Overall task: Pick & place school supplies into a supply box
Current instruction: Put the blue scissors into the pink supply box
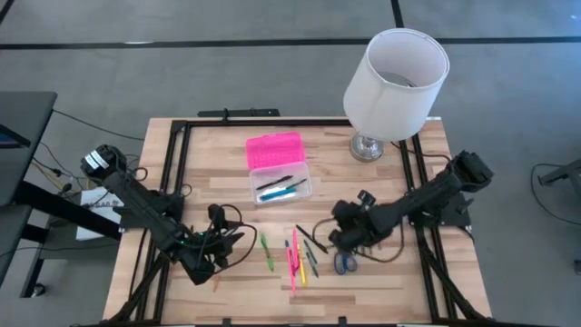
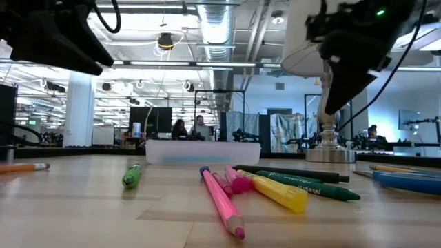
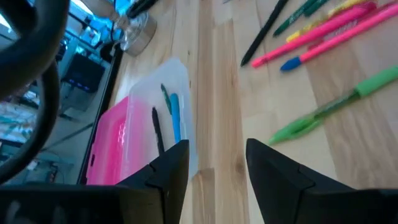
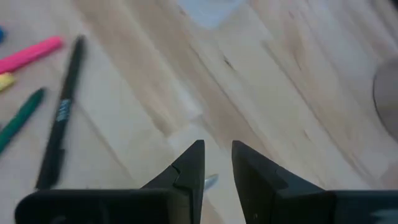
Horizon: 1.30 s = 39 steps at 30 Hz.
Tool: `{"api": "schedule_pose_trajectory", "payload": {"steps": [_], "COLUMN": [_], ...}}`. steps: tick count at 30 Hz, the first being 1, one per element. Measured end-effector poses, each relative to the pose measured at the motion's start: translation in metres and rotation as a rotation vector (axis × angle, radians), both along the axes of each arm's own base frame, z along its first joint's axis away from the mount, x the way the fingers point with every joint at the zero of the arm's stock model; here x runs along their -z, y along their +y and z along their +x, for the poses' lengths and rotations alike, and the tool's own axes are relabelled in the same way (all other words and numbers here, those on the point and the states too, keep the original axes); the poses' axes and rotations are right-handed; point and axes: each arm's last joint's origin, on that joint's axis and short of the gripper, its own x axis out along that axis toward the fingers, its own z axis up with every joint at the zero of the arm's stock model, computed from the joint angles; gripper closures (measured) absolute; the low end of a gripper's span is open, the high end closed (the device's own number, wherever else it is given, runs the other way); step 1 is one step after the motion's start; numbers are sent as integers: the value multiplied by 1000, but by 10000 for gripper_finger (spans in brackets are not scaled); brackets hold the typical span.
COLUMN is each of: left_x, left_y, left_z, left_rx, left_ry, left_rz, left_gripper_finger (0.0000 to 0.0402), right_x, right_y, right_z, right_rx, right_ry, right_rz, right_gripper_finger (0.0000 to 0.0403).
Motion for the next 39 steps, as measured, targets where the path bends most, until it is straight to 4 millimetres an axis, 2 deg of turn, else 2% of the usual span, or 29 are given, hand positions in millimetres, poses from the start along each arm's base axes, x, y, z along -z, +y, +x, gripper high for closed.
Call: {"api": "schedule_pose_trajectory", "payload": {"steps": [5,9,12,19,27,39], "left_x": [4,5,5,5,6,9], "left_y": [7,11,13,13,12,10], "left_z": [-7,-11,-12,-12,-12,-13], "left_rx": [-67,-115,-135,-144,-163,-162], "left_ry": [32,35,22,13,13,82], "left_rz": [-6,-9,-4,-15,-68,-170], "left_gripper_finger": [246,246,246,246,246,246], "right_x": [2,0,0,3,7,7], "right_y": [-19,-20,-13,9,27,54], "right_z": [-11,-21,-22,-12,-4,-21], "right_rx": [159,227,214,76,45,188], "right_ry": [180,233,219,129,47,-7], "right_rz": [78,48,57,209,329,387], "right_gripper_finger": [328,328,328,328,320,314]}}
